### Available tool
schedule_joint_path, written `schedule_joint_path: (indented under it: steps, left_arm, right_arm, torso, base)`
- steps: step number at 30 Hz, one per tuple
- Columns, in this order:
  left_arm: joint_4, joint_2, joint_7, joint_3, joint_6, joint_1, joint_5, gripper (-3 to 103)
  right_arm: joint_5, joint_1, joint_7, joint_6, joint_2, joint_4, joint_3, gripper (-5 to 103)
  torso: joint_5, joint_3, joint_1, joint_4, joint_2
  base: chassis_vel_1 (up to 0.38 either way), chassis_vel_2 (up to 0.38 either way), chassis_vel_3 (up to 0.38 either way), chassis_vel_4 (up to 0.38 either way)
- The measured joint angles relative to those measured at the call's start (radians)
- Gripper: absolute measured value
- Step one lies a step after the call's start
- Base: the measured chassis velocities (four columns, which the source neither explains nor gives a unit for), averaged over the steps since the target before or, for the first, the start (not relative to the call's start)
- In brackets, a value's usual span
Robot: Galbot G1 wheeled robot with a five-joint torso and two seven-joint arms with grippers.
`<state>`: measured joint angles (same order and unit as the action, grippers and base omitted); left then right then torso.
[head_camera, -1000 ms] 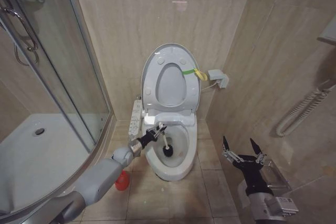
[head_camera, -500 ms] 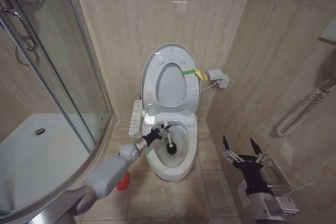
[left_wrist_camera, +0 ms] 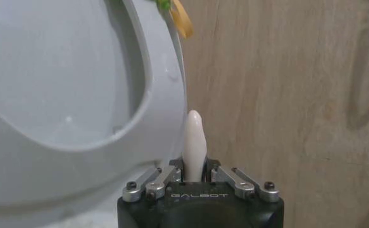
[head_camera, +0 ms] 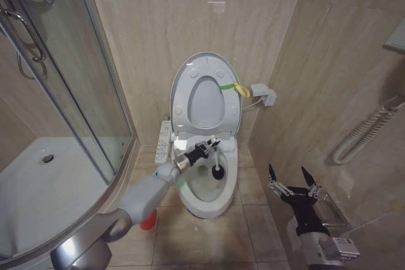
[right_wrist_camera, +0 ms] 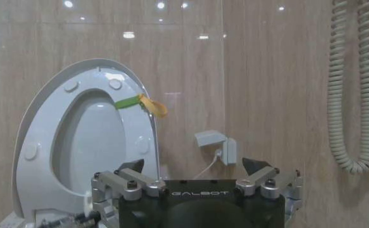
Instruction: Open the toilet lid, clean the toilet bowl with a toilet brush, close the toilet lid, and flush.
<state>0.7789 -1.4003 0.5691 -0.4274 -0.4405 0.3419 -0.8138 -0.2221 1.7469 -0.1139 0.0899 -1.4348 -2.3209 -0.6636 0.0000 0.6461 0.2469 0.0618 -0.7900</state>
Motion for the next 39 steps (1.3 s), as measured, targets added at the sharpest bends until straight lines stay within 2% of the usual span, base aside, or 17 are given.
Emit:
schedule_joint_path:
  steps: [5,13,14,18,21,23,26,32,33,35,36,37,38,39]
  left_arm:
    - [-0.061,-0.035,0.027,0.021,-0.009,0.027,0.002,20]
    - [-0.158,-0.032,0.057,0.054,-0.034,0.05,0.055,20]
    - [-0.163,-0.027,0.057,0.062,-0.037,0.053,0.06,20]
    - [-0.082,-0.008,0.053,0.077,-0.038,0.07,0.038,22]
    - [-0.023,-0.011,0.054,0.092,-0.036,0.077,0.01,22]
    - [0.013,-0.032,0.072,0.122,-0.038,0.084,-0.006,21]
    - [0.006,-0.056,0.096,0.141,-0.046,0.093,-0.013,21]
    - [-0.139,-0.099,0.149,0.189,-0.077,0.117,0.015,20]
    - [-0.169,-0.1,0.153,0.203,-0.078,0.117,0.025,20]
    - [-0.202,-0.098,0.154,0.216,-0.078,0.118,0.041,20]
    - [-0.222,-0.093,0.154,0.234,-0.081,0.117,0.056,20]
    - [-0.23,-0.087,0.154,0.242,-0.081,0.115,0.066,17]
    - [-0.232,-0.077,0.153,0.251,-0.081,0.116,0.071,17]
    - [-0.228,-0.069,0.152,0.255,-0.081,0.116,0.072,17]
  right_arm:
    - [0.0,0.0,0.0,0.0,0.0,0.0,0.0,100]
    - [0.0,0.0,0.0,0.0,0.0,0.0,0.0,100]
    - [0.0,0.0,0.0,0.0,0.0,0.0,0.0,100]
    - [0.0,0.0,0.0,0.0,0.0,0.0,0.0,100]
    - [0.0,0.0,0.0,0.0,0.0,0.0,0.0,100]
    - [0.0,0.0,0.0,0.0,0.0,0.0,0.0,100]
    - [0.0,0.0,0.0,0.0,0.0,0.0,0.0,100]
    - [0.0,0.0,0.0,0.0,0.0,0.0,0.0,100]
    - [0.0,0.0,0.0,0.0,0.0,0.0,0.0,100]
    - [0.0,0.0,0.0,0.0,0.0,0.0,0.0,100]
    - [0.0,0.0,0.0,0.0,0.001,0.0,0.0,100]
    - [0.0,0.0,0.0,0.001,0.0,-0.001,0.0,100]
    - [0.0,0.0,0.0,0.0,0.0,0.0,0.0,100]
    - [0.0,0.0,0.0,0.0,0.0,0.0,0.0,100]
  torso:
    - [0.0,0.0,0.0,0.0001,0.0]
    - [-0.0001,0.0,0.0,0.0002,0.0]
    - [-0.0001,0.0,0.0,-0.0003,0.0]
    - [0.0001,0.0,0.0,-0.0004,0.0]
    - [-0.0001,0.0,0.0,0.0005,0.0]
    - [-0.0001,0.0,0.0,0.0007,0.0]
    - [0.0,0.0,0.0,0.0007,0.0]
    - [-0.0005,-0.001,0.0,0.0,0.0]
    - [-0.0008,-0.001,0.0,0.0011,-0.001]
    - [0.0,-0.001,0.0,0.0012,0.0]
    - [-0.0015,0.0,0.0,-0.0012,0.0]
    - [-0.0003,-0.001,0.0,0.0008,0.0]
    - [-0.0004,-0.001,-0.001,-0.0004,-0.001]
    - [-0.0001,-0.001,0.0,-0.0007,-0.001]
  base:
    - [0.0,0.0,0.0,0.0]
    - [0.0,0.0,0.0,0.0]
    - [0.0,0.0,0.0,0.0]
    - [0.0,0.0,0.0,0.0]
    - [0.0,0.0,0.0,0.0]
    - [0.0,0.0,0.0,0.0]
    - [0.0,0.0,0.0,0.0]
    - [0.0,0.0,0.0,0.0]
    - [0.0,0.0,0.0,0.0]
    - [0.0,0.0,0.0,0.0]
    - [0.0,0.0,0.0,0.0]
    - [0.0,0.0,0.0,0.0]
    - [0.0,0.0,0.0,0.0]
    - [0.0,0.0,0.0,0.0]
